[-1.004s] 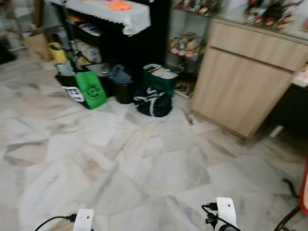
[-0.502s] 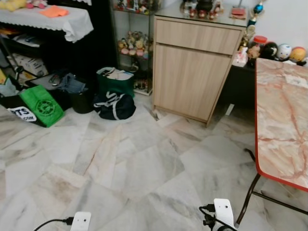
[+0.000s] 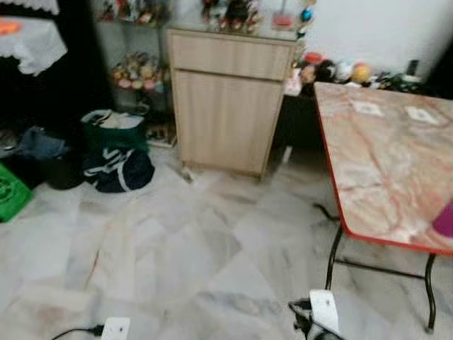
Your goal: Setting the table
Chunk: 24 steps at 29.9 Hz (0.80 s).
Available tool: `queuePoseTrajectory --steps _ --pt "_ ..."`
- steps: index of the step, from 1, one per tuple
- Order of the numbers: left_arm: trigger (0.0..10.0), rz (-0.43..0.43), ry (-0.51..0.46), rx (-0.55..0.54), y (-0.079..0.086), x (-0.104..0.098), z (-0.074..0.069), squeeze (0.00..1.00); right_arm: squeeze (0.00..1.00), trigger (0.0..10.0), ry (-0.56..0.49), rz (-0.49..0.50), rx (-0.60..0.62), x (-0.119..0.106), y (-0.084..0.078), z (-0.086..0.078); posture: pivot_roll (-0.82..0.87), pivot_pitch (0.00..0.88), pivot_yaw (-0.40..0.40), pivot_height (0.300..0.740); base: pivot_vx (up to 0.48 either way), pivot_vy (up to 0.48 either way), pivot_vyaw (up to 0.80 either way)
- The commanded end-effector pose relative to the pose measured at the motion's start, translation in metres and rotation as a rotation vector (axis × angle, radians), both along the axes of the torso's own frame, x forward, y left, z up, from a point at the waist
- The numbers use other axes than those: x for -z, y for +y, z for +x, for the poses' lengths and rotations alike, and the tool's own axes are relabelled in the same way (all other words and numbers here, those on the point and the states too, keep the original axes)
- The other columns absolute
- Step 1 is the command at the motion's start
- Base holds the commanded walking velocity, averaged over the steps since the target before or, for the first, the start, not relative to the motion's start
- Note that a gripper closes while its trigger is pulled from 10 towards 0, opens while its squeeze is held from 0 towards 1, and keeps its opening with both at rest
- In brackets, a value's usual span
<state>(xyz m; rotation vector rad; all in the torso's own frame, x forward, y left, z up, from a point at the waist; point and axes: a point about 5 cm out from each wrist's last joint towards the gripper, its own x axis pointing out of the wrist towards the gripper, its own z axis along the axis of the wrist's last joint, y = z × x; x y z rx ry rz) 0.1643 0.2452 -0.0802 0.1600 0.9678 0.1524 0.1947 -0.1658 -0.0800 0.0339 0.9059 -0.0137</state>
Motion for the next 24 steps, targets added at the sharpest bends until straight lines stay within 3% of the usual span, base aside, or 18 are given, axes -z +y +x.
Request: queuePoseTrajectory --steps 1,12,20,24 --pt "10.0 -0.1 -0.051 0.01 -0.0139 -0.003 0.0133 0.0 0.0 10.0 0.037 0.064 0.182 -0.0028 -0.0359 -0.0003 0.06 0.0 -0.029 0.74 0.0 0.0 -0.77" --pt "10.0 -0.083 -0.059 0.029 -0.0138 -0.0043 0.0157 0.0 0.0 10.0 0.015 0.06 0.204 -0.0042 -0.0408 0.0004 0.06 0.0 -0.028 0.74 0.0 0.0 -0.07" --pt "10.0 -0.077 -0.057 0.037 -0.0137 -0.0044 0.0157 0.0 0.0 10.0 0.023 0.051 0.206 -0.0036 -0.0407 -0.0007 0.06 0.0 -0.027 0.74 0.0 -0.462 0.0" --pt "10.0 -0.077 -0.057 0.039 -0.0139 -0.0044 0.0158 0.0 0.0 10.0 0.024 0.058 0.221 -0.0032 -0.0413 -0.0014 0.06 0.0 -0.026 0.74 0.0 -0.48 -0.67"
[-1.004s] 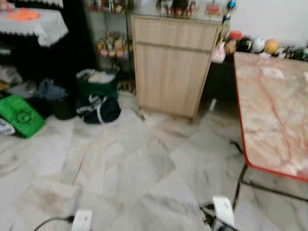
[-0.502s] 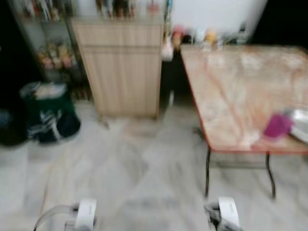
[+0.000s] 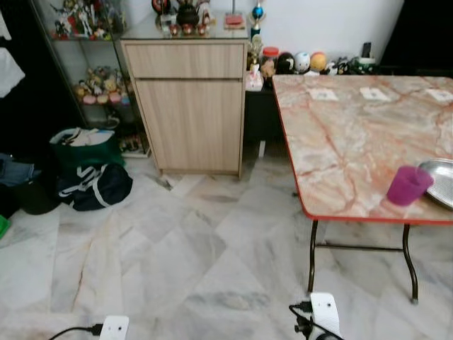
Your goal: Setting the table
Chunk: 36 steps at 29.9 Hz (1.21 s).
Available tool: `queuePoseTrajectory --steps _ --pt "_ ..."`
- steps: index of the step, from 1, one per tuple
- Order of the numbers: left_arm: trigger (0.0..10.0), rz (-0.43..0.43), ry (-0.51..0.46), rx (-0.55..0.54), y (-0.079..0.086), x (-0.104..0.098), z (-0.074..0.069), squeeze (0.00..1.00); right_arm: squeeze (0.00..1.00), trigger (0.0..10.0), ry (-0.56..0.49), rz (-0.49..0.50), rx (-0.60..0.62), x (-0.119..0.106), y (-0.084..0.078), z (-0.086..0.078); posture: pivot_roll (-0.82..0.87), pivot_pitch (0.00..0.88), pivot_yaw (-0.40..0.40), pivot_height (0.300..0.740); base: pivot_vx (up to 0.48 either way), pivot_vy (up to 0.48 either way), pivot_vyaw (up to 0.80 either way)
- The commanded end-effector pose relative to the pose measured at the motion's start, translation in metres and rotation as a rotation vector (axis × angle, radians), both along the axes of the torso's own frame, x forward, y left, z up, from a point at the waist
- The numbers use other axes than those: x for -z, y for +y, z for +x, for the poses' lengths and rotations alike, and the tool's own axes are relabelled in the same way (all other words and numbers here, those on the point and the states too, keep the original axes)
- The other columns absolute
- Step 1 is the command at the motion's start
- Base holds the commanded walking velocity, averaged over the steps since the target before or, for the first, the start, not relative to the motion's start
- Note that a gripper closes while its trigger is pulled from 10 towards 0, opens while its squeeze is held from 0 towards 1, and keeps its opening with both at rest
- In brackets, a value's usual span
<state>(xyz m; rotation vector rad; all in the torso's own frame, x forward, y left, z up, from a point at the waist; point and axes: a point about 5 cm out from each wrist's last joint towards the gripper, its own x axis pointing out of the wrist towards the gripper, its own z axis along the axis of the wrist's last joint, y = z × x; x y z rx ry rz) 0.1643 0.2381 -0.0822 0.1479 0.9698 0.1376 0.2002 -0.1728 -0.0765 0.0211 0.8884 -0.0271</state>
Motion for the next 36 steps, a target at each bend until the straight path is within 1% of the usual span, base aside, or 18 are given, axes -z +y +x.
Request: queuePoseTrajectory --steps 1,2,21,25,31,34,36 --pt "10.0 -0.06 -0.058 0.035 -0.0069 -0.0063 0.0157 0.0 0.0 10.0 0.04 0.07 0.206 0.0004 -0.0347 -0.0074 0.06 0.0 -0.025 0.74 0.0 -0.48 -0.67" --pt "10.0 -0.059 -0.057 0.036 -0.007 -0.0063 0.0157 0.0 0.0 10.0 0.04 0.067 0.2 0.0003 -0.0349 -0.0074 0.06 0.0 -0.025 0.74 0.0 -0.48 -0.67" --pt "10.0 -0.067 -0.056 0.041 -0.0099 -0.0055 0.0155 0.0 0.0 10.0 0.025 0.065 0.203 -0.0003 -0.0358 -0.007 0.06 0.0 -0.025 0.74 0.0 -0.48 0.0" --pt "10.0 -0.07 -0.057 0.043 -0.011 -0.0056 0.0162 0.0 0.0 10.0 0.019 0.068 0.199 -0.002 -0.0316 -0.002 0.06 0.0 -0.025 0.74 0.0 -0.48 0.0" --pt "10.0 -0.071 -0.058 0.044 -0.0119 -0.0054 0.0163 0.0 0.0 10.0 0.015 0.067 0.189 -0.0026 -0.0305 -0.0006 0.06 0.0 -0.026 0.74 0.0 -0.48 0.0" --pt "10.0 -0.07 -0.056 0.043 -0.0124 -0.0054 0.0166 0.0 0.0 10.0 0.014 0.068 0.182 -0.0029 -0.0289 0.0005 0.06 0.0 -0.027 0.74 0.0 -0.319 0.0" --pt "10.0 -0.069 -0.055 0.037 -0.0125 -0.0054 0.0171 0.0 0.0 10.0 0.011 0.068 0.177 -0.0035 -0.0285 0.0016 0.05 0.0 -0.024 0.74 0.0 0.0 0.0"
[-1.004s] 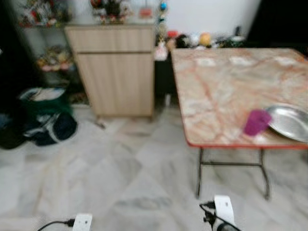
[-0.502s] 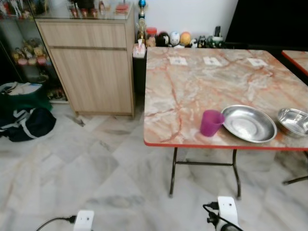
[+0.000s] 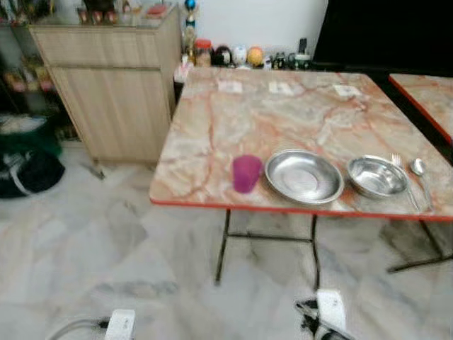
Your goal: Setting the table
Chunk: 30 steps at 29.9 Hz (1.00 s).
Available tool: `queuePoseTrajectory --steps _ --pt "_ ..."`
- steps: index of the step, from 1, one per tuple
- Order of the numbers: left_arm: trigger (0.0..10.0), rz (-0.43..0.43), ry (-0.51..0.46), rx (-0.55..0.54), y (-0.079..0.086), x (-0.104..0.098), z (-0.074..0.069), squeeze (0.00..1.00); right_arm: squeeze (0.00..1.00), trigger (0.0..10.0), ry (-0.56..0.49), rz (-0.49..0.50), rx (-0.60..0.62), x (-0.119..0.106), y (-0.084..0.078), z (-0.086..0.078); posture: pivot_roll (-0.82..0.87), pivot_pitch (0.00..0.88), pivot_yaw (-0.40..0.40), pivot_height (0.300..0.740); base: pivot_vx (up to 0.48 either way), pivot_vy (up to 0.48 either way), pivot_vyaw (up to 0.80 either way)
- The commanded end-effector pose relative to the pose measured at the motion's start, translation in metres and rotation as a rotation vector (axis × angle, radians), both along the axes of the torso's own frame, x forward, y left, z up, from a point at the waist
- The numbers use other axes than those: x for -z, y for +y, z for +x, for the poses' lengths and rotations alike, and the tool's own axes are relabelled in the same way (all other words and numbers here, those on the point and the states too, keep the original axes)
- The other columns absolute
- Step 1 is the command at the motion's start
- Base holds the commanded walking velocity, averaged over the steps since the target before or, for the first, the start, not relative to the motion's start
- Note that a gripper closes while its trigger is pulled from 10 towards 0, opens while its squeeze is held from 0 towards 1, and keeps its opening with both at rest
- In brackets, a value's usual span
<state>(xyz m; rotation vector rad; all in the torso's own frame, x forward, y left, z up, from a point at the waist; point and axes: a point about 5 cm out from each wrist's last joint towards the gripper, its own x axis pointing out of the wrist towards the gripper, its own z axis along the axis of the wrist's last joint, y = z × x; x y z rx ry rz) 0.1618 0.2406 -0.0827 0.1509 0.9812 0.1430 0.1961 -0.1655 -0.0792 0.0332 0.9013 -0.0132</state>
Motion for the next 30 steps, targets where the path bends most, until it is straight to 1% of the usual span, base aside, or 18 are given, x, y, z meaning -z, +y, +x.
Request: queuePoseTrajectory --steps 1,17,21,24,30 --pt "10.0 -0.073 -0.066 0.044 -0.0152 -0.0061 0.0199 0.0 0.0 10.0 -0.001 0.051 0.185 -0.0064 -0.0358 0.006 0.05 0.0 -0.024 0.74 0.0 0.0 0.0" --pt "10.0 -0.083 -0.084 0.043 -0.0134 -0.0088 0.0242 0.0 0.0 10.0 -0.008 0.049 0.184 -0.0094 -0.0353 0.012 0.05 0.0 -0.012 0.74 0.0 0.0 0.0" --pt "10.0 -0.082 -0.086 0.044 -0.0132 -0.0091 0.0247 0.0 0.0 10.0 -0.001 0.035 0.165 -0.0091 -0.0353 0.0115 0.05 0.0 -0.015 0.74 0.0 0.0 0.0" --pt "10.0 -0.083 -0.091 0.038 -0.0138 -0.0094 0.0254 0.0 0.0 10.0 -0.011 0.047 0.189 -0.0076 -0.0357 0.0082 0.05 0.0 -0.015 0.74 0.0 0.0 0.0" --pt "10.0 -0.084 -0.091 0.039 -0.0132 -0.0095 0.0253 0.0 0.0 10.0 -0.007 0.049 0.185 -0.0064 -0.0352 0.006 0.05 0.0 -0.011 0.74 0.0 0.0 0.0"
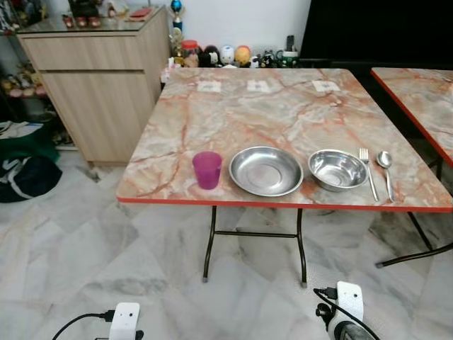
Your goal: Setting the table
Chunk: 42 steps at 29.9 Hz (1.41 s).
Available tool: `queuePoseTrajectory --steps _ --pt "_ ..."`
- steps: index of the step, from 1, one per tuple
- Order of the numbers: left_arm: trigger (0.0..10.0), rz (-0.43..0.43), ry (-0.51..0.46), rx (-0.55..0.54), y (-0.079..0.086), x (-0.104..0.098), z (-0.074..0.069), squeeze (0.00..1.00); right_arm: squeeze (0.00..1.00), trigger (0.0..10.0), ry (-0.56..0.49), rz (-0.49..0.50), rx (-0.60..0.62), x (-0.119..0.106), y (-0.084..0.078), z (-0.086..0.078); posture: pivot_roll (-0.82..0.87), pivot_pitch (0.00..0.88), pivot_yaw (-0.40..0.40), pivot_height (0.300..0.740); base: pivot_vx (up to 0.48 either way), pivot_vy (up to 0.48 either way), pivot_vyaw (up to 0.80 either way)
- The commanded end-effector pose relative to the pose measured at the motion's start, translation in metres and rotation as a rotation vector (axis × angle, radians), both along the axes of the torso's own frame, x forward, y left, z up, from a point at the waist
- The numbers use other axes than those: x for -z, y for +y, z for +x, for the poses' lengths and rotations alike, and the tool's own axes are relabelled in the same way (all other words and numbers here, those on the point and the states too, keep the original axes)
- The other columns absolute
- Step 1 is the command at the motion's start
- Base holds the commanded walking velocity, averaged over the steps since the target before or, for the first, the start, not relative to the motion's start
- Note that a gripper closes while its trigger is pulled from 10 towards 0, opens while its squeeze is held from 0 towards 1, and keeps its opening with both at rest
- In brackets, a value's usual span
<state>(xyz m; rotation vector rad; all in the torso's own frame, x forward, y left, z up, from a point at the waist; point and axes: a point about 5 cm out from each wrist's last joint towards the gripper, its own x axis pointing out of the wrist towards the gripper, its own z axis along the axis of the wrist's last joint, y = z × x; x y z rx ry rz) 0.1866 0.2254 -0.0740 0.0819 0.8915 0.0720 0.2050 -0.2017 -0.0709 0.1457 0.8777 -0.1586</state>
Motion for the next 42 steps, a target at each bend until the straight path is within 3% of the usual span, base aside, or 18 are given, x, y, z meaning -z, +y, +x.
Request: queuePoseTrajectory --steps 1,15,18,23,29,36,42 --pt "10.0 0.004 0.0 0.001 0.002 -0.001 0.0 0.0 0.0 10.0 0.011 0.014 0.011 0.002 0.001 -0.003 0.05 0.0 -0.011 0.74 0.0 0.0 0.0" --pt "10.0 -0.003 -0.025 0.009 0.003 -0.002 0.0 0.0 0.0 10.0 -0.041 0.033 0.036 -0.001 0.012 0.003 0.03 0.0 0.003 0.74 0.0 0.0 0.0" --pt "10.0 -0.012 -0.068 -0.01 0.004 -0.004 0.002 0.0 0.0 10.0 -0.124 -0.049 0.002 -0.008 0.005 0.009 0.02 0.0 -0.005 0.74 0.0 0.0 0.0" --pt "10.0 -0.008 -0.119 -0.061 0.009 -0.007 0.002 0.0 0.0 10.0 -0.265 -0.019 0.028 -0.021 0.007 0.024 0.01 0.0 -0.02 0.74 0.0 0.0 0.0" --pt "10.0 -0.006 -0.134 -0.05 0.006 -0.006 -0.001 0.0 0.0 10.0 -0.42 -0.004 0.037 -0.04 0.011 0.044 0.01 0.0 -0.031 0.74 0.0 0.0 0.0" --pt "10.0 0.008 -0.195 -0.022 0.005 -0.007 -0.007 0.0 0.0 10.0 -0.579 -0.027 0.006 -0.051 0.015 0.037 0.01 0.0 -0.018 0.74 0.0 0.0 0.0" --pt "10.0 0.012 -0.215 -0.052 0.011 -0.009 -0.008 0.0 0.0 10.0 -0.637 -0.045 -0.046 -0.058 0.017 0.033 0.01 0.0 -0.021 0.74 0.0 0.0 0.0"
